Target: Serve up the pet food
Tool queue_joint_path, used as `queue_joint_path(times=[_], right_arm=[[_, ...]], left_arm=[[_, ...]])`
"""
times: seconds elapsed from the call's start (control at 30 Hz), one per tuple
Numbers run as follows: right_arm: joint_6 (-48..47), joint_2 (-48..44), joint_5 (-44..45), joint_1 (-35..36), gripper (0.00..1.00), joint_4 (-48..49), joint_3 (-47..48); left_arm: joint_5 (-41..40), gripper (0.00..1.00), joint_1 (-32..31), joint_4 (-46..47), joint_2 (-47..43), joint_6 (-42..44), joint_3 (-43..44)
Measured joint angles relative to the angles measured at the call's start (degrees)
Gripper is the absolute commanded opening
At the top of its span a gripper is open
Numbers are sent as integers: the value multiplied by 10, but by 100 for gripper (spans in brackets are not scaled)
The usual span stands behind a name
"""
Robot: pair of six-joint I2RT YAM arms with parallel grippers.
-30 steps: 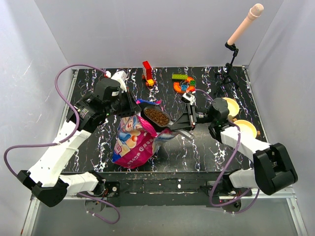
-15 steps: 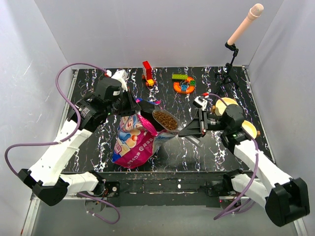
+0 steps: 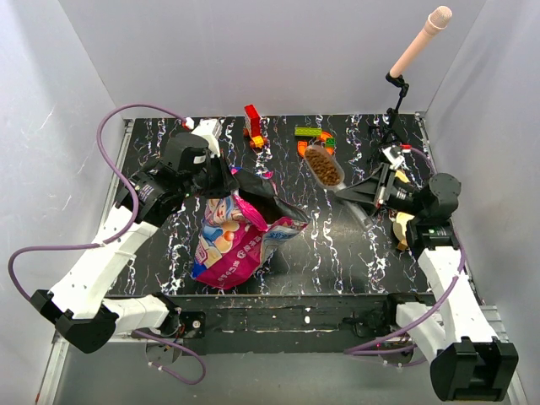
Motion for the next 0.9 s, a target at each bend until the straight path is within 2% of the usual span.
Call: queue_joint_path(times=[0.27, 0.57, 0.9], right_arm=[[-29, 23, 45, -127, 1, -5, -5], [-102, 76, 83, -273, 1, -6, -54], [-193, 149, 97, -341, 1, -20, -107]], left_arm=[[11, 0, 0, -1, -2, 43, 1], [25, 0, 1, -3, -9, 60, 1], [35, 0, 1, -4, -9, 68, 1]])
